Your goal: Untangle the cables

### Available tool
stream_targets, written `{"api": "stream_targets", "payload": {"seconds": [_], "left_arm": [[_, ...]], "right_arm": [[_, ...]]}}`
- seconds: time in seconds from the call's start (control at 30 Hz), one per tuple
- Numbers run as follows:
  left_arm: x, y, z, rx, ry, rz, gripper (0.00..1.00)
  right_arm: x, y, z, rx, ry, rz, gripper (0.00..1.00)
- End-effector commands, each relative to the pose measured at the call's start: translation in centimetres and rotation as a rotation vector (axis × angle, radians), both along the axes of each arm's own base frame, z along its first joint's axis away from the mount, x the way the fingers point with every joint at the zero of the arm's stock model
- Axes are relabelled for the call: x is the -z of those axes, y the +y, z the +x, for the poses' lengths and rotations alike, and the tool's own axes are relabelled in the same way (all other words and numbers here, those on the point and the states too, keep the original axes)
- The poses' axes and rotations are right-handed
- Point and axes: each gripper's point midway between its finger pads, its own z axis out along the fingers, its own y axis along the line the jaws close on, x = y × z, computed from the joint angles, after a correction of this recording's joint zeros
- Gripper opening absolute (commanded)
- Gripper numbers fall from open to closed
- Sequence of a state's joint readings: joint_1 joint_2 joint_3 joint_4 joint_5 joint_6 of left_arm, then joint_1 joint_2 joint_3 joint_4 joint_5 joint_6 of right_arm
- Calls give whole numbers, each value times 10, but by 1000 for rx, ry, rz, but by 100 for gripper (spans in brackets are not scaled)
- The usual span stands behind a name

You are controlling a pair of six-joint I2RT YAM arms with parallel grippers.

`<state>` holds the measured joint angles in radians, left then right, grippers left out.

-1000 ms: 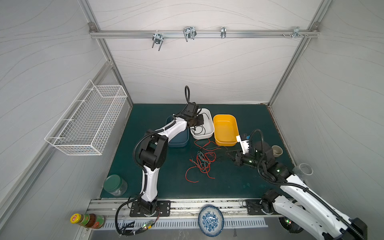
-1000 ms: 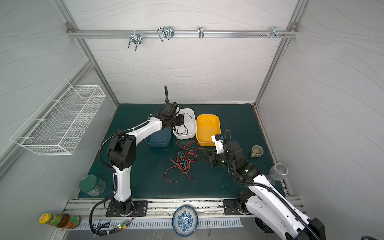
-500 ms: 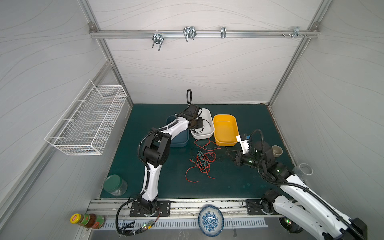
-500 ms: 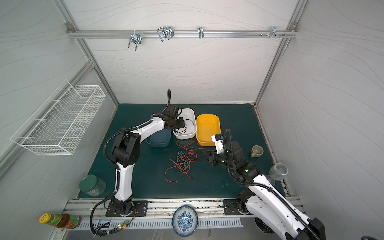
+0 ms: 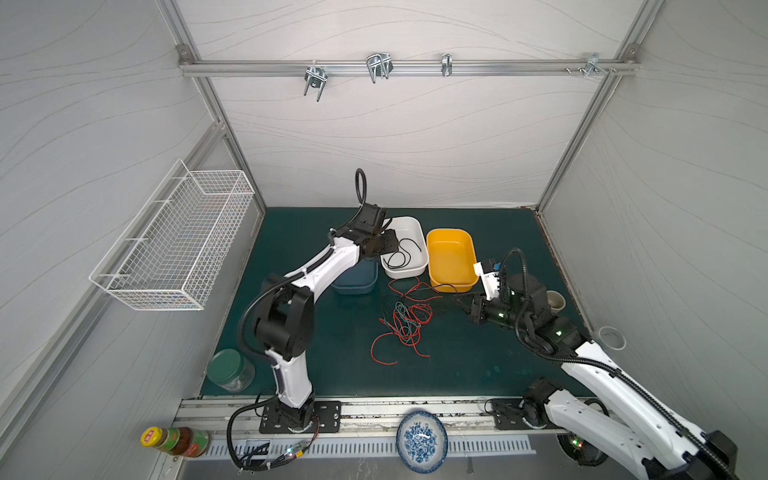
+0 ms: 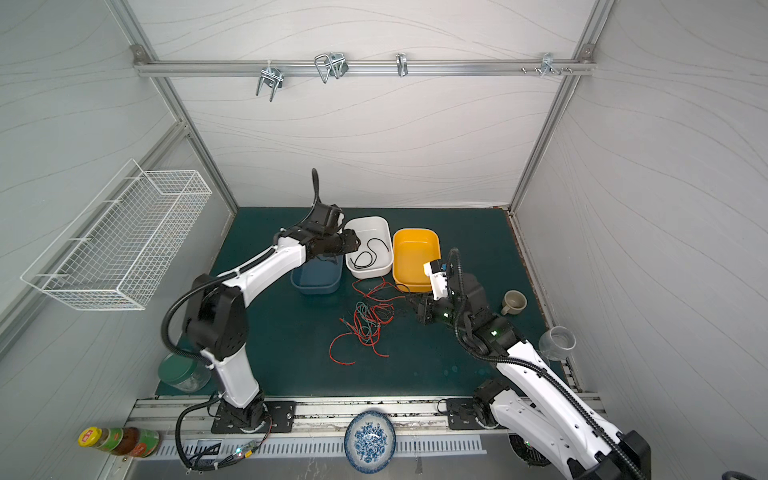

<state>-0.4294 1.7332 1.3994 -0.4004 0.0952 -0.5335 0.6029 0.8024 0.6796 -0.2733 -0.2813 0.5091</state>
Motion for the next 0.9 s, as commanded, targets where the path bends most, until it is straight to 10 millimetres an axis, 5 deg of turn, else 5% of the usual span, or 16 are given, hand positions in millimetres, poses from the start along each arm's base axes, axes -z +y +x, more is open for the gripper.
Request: {"api": "stream_targets", "payload": {"seconds": [0.0, 0.2, 0.4, 0.6, 0.87], "left_arm": [[-6, 10, -27, -66, -2, -89, 56], [6, 25, -95, -85, 20, -106, 56], [14, 14, -148, -37, 9, -79, 56], [44, 2, -177, -15, 25, -56, 56], [87, -10, -189, -8, 65, 6, 56]], "right_arm": [[-14, 1, 3, 18, 10, 2, 0], [-40, 6, 12, 25, 8, -3, 0], [-65, 13, 18, 15, 6, 1, 0], [-90, 24, 21, -29, -10, -2, 0], [-117, 31, 25, -64, -28, -10, 0]]}}
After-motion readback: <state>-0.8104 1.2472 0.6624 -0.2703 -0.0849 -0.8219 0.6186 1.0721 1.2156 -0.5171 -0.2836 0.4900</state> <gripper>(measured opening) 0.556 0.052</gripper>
